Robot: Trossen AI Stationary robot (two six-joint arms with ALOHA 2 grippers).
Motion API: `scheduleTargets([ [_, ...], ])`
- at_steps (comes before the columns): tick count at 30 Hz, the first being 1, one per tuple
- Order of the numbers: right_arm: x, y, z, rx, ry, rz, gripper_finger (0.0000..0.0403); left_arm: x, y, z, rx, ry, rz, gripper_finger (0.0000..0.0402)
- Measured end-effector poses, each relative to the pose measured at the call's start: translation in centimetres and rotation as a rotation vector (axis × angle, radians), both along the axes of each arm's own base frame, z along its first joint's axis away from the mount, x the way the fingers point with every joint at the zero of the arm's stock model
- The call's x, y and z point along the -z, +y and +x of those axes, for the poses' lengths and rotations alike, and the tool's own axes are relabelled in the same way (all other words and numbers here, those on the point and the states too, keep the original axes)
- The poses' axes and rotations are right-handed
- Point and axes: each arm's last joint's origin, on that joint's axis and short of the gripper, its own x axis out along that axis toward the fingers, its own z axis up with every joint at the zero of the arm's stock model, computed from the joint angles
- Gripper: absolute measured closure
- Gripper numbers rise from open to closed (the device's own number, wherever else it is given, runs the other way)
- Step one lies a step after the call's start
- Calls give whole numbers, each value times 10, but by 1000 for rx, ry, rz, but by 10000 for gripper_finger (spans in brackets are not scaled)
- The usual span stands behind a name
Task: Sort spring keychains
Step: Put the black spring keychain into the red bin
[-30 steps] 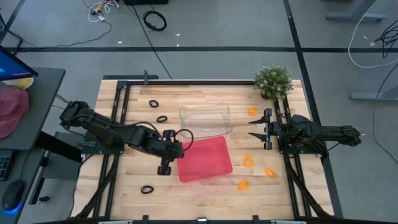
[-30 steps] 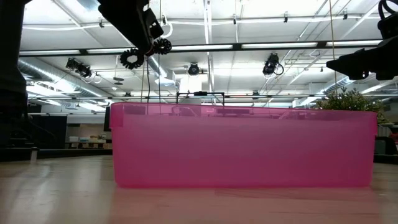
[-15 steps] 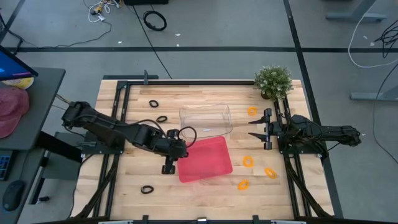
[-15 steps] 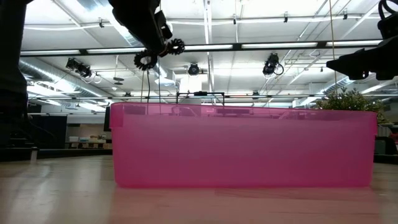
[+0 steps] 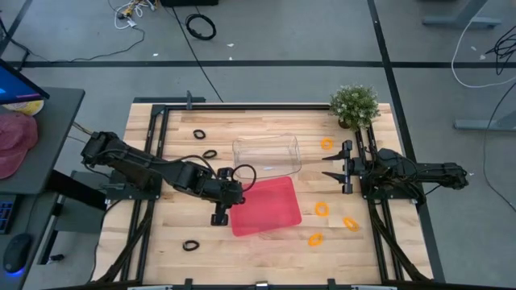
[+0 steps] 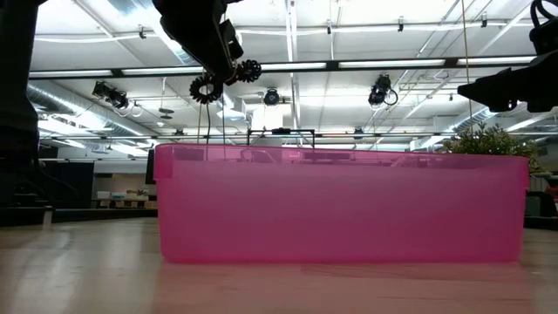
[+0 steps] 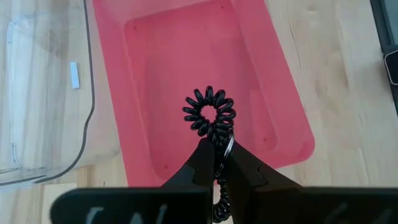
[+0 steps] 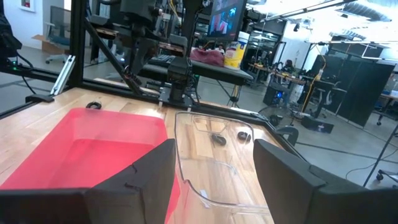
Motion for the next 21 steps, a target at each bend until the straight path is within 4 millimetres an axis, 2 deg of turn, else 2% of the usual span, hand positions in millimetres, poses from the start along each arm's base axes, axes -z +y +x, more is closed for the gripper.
scheduleTargets([
  [5,0,0,0,0,0,0,181,0,0,0,-1,2,0,379],
  [21,0,0,0,0,0,0,181,0,0,0,-15,3,-9,314],
])
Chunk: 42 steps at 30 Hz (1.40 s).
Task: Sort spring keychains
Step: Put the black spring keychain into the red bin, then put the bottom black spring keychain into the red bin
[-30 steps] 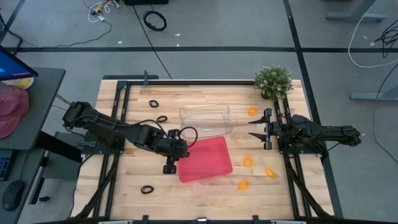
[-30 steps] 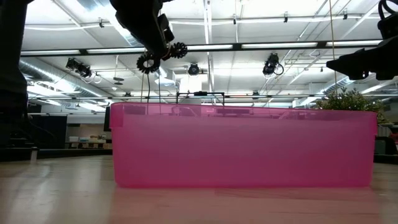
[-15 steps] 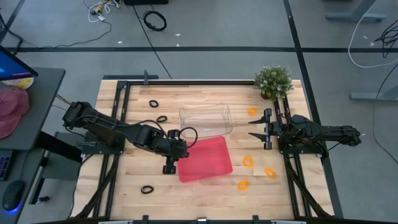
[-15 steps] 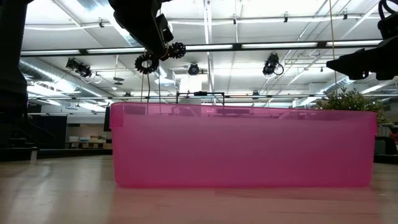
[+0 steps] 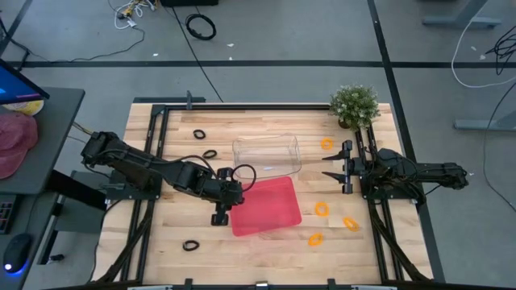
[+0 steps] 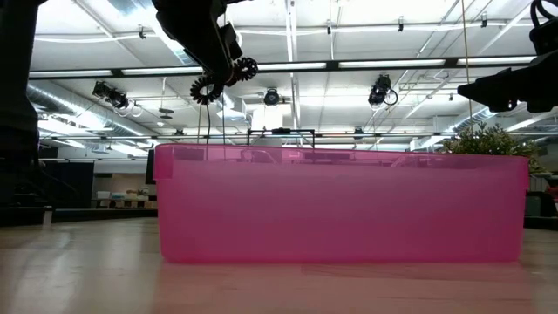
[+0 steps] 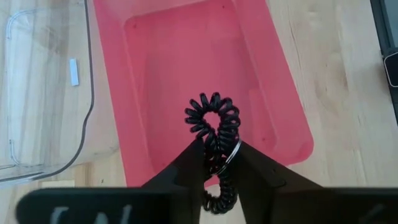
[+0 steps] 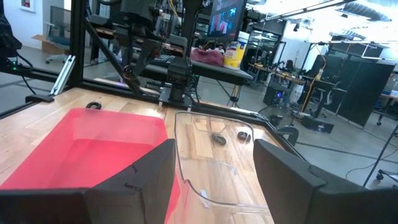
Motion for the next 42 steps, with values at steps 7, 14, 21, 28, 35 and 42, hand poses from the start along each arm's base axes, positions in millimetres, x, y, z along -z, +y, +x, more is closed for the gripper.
scheduleTargets([
  [7,0,0,0,0,0,0,181,0,0,0,0,0,0,234],
  [14,0,0,0,0,0,0,181,0,0,0,-3,0,-2,158],
  [21,0,0,0,0,0,0,181,0,0,0,-4,0,-3,126],
  [28,0,0,0,0,0,0,181,0,0,0,-4,-1,-3,124],
  [35,0,0,0,0,0,0,181,0,0,0,-4,-1,-3,124],
  [42,0,0,0,0,0,0,181,0,0,0,-5,-1,-4,124],
])
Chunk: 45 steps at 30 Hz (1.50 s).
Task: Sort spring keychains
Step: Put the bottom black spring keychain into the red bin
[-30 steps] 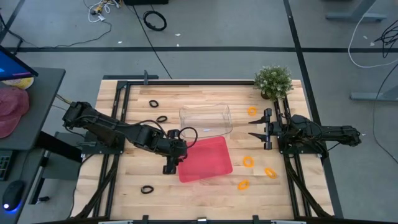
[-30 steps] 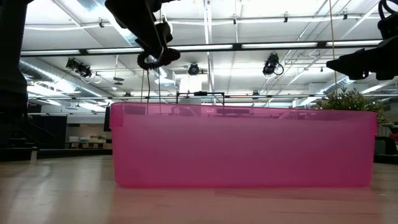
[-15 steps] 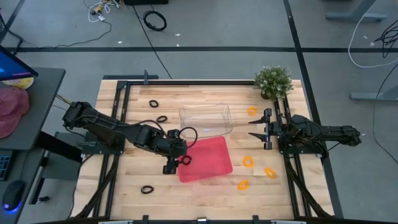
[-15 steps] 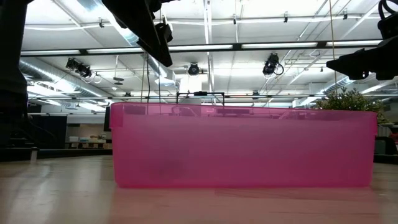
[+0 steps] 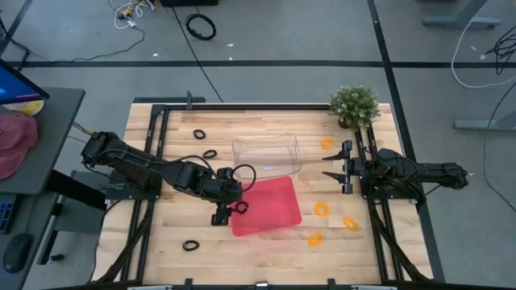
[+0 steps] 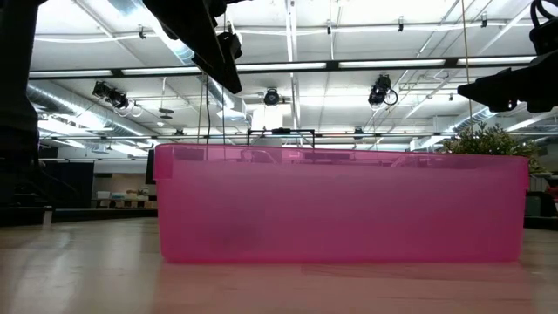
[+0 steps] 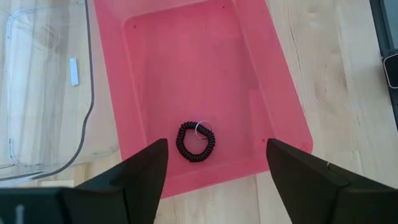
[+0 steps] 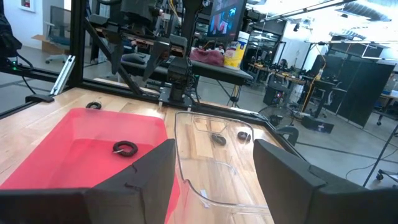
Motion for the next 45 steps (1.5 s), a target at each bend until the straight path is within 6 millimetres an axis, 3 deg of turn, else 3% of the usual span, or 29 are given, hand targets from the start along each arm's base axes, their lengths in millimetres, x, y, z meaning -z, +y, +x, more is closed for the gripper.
scheduleTargets([
  [7,0,0,0,0,0,0,181,1,0,-1,0,18,6,124],
  [19,0,0,0,0,0,0,181,10,-5,-22,-9,213,48,124],
  [37,0,0,0,0,0,0,181,13,-67,-63,165,297,91,124],
  [45,0,0,0,0,0,0,181,15,-80,-84,166,370,135,124],
])
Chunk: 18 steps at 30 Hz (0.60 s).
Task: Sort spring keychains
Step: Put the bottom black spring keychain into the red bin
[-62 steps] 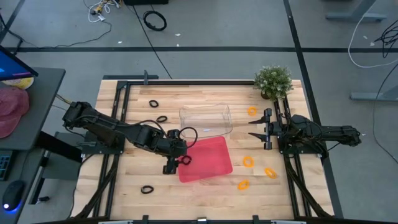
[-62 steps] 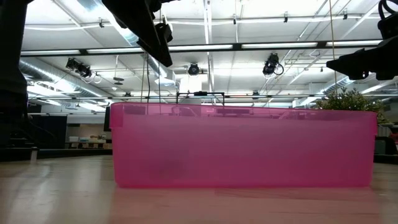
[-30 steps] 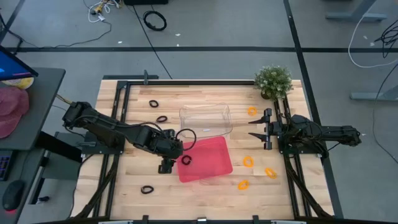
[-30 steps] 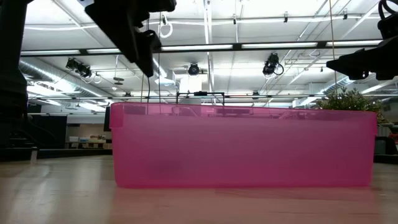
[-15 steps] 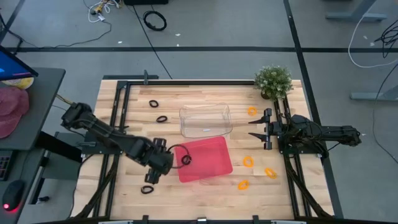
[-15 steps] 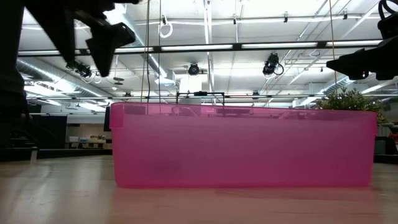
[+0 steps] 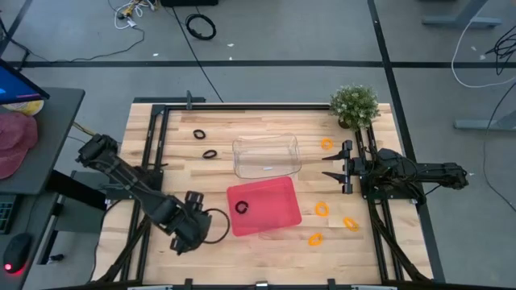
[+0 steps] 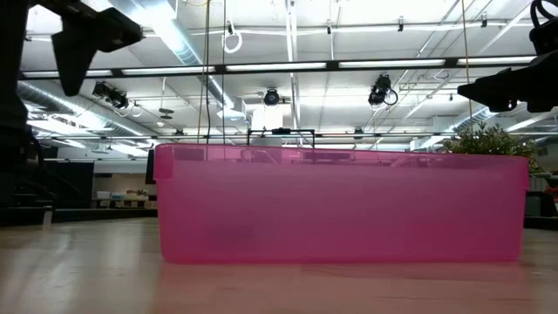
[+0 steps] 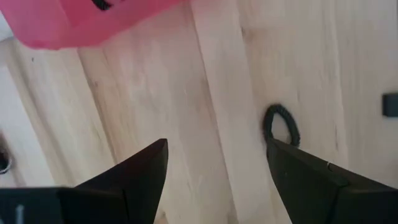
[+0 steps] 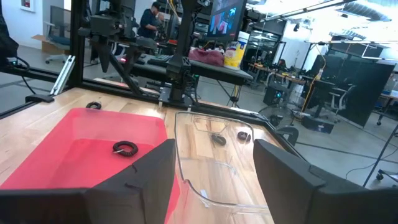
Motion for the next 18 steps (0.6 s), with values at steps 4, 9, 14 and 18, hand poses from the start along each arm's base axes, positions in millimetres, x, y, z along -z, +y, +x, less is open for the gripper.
scheduleTargets([
  [4,0,0,0,0,0,0,181,0,-5,-8,-11,6,26,124],
  [9,0,0,0,0,0,0,181,0,-15,-18,2,13,28,124],
  [14,0,0,0,0,0,0,181,1,-21,-29,1,37,45,124],
  [18,0,0,0,0,0,0,181,1,-27,-36,8,33,39,124],
])
